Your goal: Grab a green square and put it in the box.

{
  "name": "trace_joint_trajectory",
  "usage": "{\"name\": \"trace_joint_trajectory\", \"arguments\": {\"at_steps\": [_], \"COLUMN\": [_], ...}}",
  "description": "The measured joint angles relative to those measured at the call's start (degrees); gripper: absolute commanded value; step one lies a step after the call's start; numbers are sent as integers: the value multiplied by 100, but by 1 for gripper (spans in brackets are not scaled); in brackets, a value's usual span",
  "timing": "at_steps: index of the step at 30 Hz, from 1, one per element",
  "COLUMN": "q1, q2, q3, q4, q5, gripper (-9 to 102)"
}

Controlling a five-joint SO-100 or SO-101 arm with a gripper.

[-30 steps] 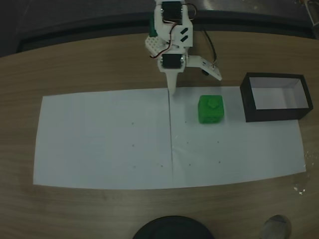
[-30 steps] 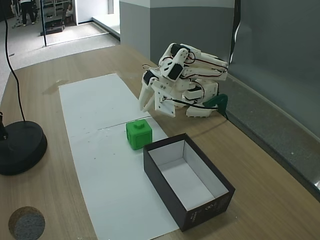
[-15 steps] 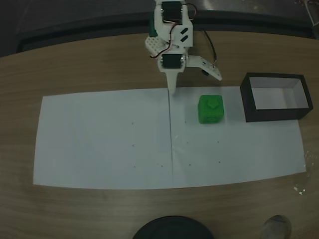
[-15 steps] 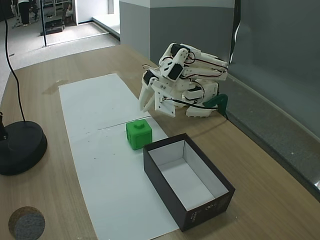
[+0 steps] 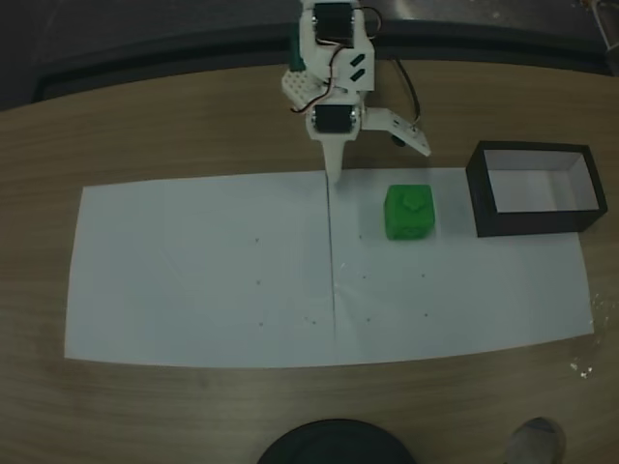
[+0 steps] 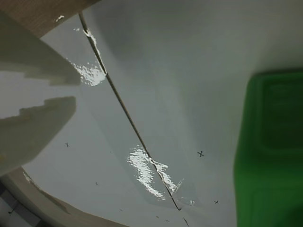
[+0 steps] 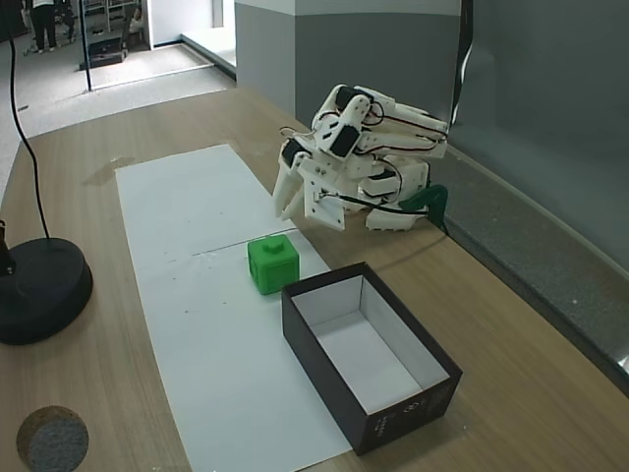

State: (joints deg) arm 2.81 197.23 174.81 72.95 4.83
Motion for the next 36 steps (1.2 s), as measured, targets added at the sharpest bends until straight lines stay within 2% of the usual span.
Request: {"name": "trace_joint_trajectory", "arguments": {"at_steps": [16, 19, 23, 26, 31, 36], "q1": [-18, -70, -237, -782, -1354, -1828], "q2": [0, -35, -35, -132, -729, -2496], "q3": [0, 0, -18, -360, -1626, -3340], "q4": [-9, -466, -1450, -1652, -1274, -457], "q5": [0, -9, -132, -325, -352, -378], "gripper": [0, 1, 13, 16, 18, 33]}}
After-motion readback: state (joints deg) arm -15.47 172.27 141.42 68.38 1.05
